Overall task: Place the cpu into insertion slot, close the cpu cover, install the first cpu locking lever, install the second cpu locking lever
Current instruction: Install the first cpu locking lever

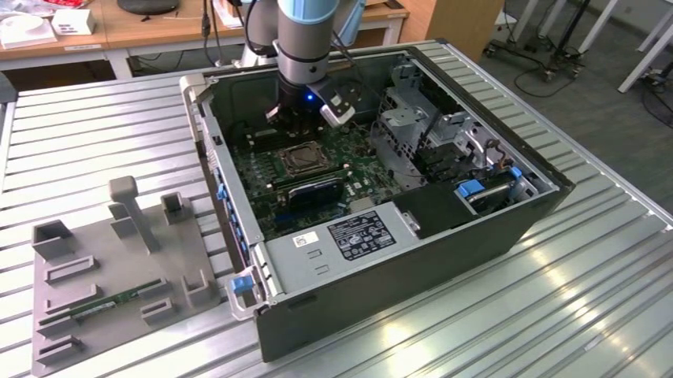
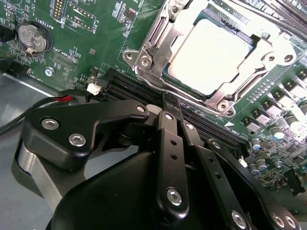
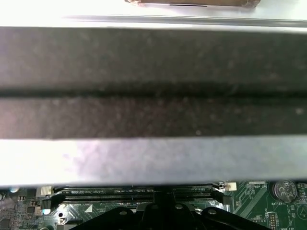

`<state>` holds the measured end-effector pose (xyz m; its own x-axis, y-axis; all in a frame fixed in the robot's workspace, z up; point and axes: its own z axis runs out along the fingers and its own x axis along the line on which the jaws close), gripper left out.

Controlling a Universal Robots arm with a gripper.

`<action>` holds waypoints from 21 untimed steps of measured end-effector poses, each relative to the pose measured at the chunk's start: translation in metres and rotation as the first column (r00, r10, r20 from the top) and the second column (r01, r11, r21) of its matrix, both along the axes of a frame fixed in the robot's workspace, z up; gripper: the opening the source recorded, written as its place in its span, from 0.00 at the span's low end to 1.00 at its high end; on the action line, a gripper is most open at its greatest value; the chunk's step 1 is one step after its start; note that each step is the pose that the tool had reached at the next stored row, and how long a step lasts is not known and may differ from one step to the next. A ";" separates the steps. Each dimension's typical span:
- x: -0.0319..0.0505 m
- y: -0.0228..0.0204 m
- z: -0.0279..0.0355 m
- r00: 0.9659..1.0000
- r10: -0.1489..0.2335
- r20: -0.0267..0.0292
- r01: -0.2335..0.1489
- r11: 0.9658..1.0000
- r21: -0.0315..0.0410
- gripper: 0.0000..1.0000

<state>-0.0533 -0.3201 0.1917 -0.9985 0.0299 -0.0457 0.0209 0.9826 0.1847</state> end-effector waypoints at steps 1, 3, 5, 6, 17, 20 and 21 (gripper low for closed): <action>0.0000 0.0000 -0.0002 1.000 0.000 0.000 0.000 1.000 0.000 0.11; 0.0000 0.0000 -0.0003 1.000 0.000 0.000 0.000 1.000 0.000 0.11; 0.0000 -0.0001 -0.0003 1.000 0.000 0.000 0.000 1.000 0.000 0.11; 0.0000 -0.0001 -0.0003 1.000 0.000 0.000 0.000 1.000 0.000 0.11; 0.0001 0.0001 0.0090 1.000 0.000 0.000 0.000 1.000 0.001 0.11; 0.0001 0.0001 0.0126 1.000 0.000 0.000 0.000 1.000 0.001 0.11; 0.0001 0.0001 0.0137 1.000 0.000 0.000 0.000 1.000 0.001 0.11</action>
